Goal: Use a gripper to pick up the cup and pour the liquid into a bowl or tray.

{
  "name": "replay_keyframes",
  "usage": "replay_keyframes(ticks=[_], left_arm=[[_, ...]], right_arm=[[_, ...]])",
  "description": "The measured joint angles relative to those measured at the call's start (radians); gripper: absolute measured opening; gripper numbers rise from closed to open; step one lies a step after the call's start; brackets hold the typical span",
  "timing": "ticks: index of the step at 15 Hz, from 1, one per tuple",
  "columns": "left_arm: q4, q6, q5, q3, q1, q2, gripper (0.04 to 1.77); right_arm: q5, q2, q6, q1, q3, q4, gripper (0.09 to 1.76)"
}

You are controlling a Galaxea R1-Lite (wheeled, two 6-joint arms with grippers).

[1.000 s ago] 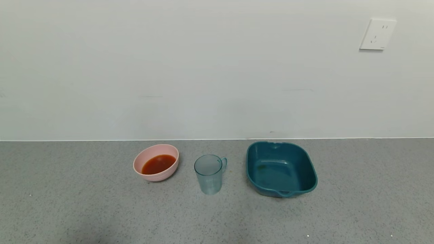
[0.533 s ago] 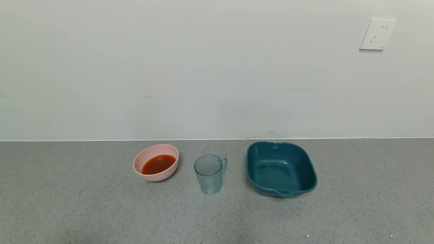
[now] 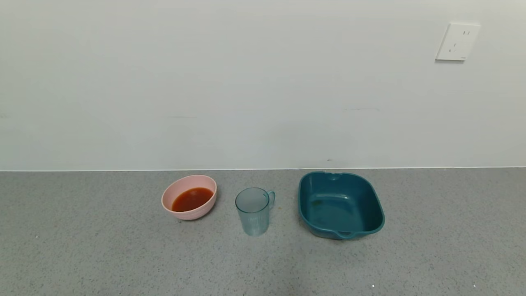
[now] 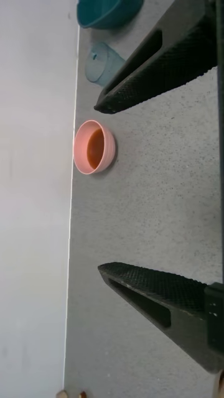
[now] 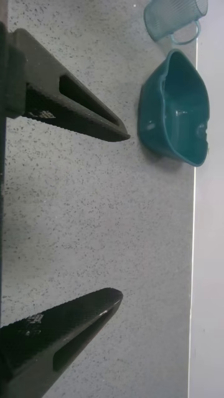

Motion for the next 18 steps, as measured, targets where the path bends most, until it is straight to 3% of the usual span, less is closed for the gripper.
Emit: replay_keyframes(ticks=[4, 9, 13, 18], left_arm=[[0.031, -0.004, -0.008, 0.017, 0.035, -0.062, 1.72], [0.019, -0.008, -0.093, 0.125, 0.057, -0.231, 1.72], [-0.08, -0.018, -0.105, 0.226, 0.059, -0.28, 1.72], [-0.287, -0.016, -0.137, 0.458, 0.059, -0.287, 1.72]], right_arm=[[0.0, 0.0, 0.0, 0.0, 0.0, 0.0, 1.71], [0.0, 0.0, 0.0, 0.0, 0.0, 0.0, 1.71], [0.0, 0.0, 0.0, 0.0, 0.0, 0.0, 1.71], [0.0, 0.0, 0.0, 0.0, 0.0, 0.0, 1.71]])
